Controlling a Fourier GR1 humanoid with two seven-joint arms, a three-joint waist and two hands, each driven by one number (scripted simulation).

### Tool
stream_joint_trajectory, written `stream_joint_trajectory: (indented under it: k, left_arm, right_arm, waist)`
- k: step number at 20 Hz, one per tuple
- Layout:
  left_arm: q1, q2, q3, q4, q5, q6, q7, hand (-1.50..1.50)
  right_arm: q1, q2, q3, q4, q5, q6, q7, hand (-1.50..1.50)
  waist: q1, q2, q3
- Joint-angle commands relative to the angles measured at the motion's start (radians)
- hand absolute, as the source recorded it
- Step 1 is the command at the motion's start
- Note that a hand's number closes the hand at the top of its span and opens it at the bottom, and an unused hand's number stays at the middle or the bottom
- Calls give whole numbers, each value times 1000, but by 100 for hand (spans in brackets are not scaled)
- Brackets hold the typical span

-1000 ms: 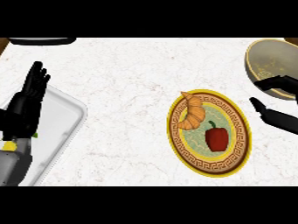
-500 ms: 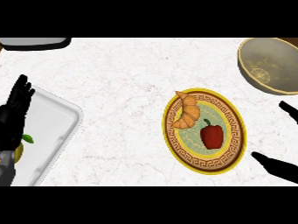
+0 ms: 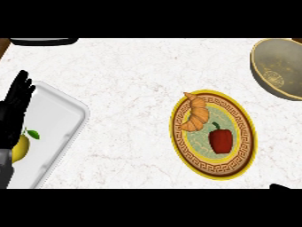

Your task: Pick the bell pepper from the plate and place it in the bowl

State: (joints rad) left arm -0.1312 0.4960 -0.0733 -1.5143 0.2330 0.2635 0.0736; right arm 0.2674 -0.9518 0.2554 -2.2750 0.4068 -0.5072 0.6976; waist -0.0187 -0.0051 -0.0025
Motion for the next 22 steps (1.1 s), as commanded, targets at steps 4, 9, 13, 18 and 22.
stream_joint_trajectory:
  k: [4, 9, 13, 18, 22]
  left_arm:
    - [16, 7, 4, -79, 0, -29, 44, 0]
    - [-54, -49, -28, 2, -50, 3, 6, 0]
    - [-29, -62, -44, -32, -52, -2, 29, 0]
    - [-56, -61, -12, 48, -59, -32, -11, 0]
    - [-54, -68, -10, 19, -56, -29, 22, 0]
  right_arm:
    - [-242, -76, -41, -38, -127, 277, 283, -150]
    - [-380, -148, -2, 64, -310, 487, 346, -150]
    - [-506, -61, 87, 242, -377, 563, 349, -150]
    - [-623, 41, 169, 357, -424, 677, 362, -150]
    - [-689, 57, 205, 423, -499, 783, 434, -150]
  waist:
    - [49, 7, 1]
    - [58, 15, 0]
    - [77, 16, 1]
    - [49, 13, 1]
    - [46, 10, 1]
